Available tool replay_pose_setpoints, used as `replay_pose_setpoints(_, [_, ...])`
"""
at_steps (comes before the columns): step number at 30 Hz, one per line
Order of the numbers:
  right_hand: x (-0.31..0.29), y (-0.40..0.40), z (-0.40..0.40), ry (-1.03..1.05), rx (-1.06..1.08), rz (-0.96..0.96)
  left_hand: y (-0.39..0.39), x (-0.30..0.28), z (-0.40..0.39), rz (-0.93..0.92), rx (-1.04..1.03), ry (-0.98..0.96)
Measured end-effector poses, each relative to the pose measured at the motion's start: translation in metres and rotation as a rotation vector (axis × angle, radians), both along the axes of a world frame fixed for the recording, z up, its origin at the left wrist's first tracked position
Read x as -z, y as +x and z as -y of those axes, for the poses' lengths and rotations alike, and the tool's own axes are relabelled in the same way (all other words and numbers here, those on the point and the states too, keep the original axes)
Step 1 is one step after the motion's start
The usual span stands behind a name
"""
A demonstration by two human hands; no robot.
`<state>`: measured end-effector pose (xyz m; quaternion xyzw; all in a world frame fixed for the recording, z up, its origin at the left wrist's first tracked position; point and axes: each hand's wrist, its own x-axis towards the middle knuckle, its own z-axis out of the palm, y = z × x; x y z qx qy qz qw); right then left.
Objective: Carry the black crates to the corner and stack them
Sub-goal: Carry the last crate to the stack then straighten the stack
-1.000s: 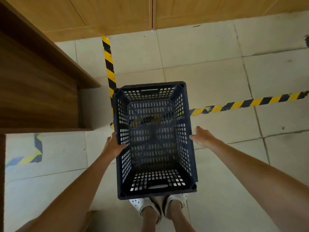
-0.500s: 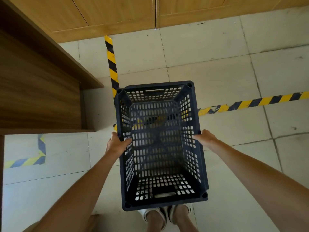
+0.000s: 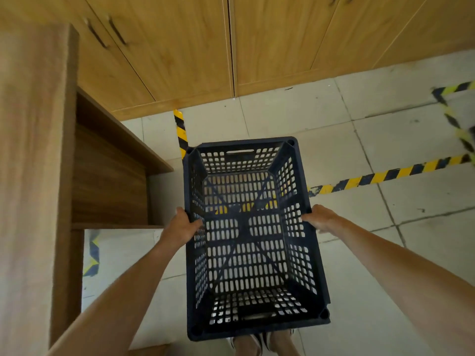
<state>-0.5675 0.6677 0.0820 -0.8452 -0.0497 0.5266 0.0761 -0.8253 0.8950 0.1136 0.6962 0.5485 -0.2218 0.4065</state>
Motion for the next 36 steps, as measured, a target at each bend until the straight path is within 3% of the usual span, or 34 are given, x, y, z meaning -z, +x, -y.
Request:
replay_pose_setpoints(9, [-0.153,0.035,0.034,0.007,-0.051,0.053,0.043,-0.148,0.013,-0.019,0.154,0.128])
replay_pose_setpoints(19, [-0.311,0.049,0.117,-0.002,-0.188,0.294,0.099,-0.299,0.08,-0.049,0.373,0.359])
replay_pose_setpoints(29, [-0.383,0.067,0.161,0.008,-0.159,0.448,0.164,-0.387,0.1,-0.031,0.49,0.486])
replay_pose_setpoints(36, [-0.395,0.086,0.162,-0.045,-0.091,0.427,0.208,-0.398,0.091,-0.075,0.603,0.525])
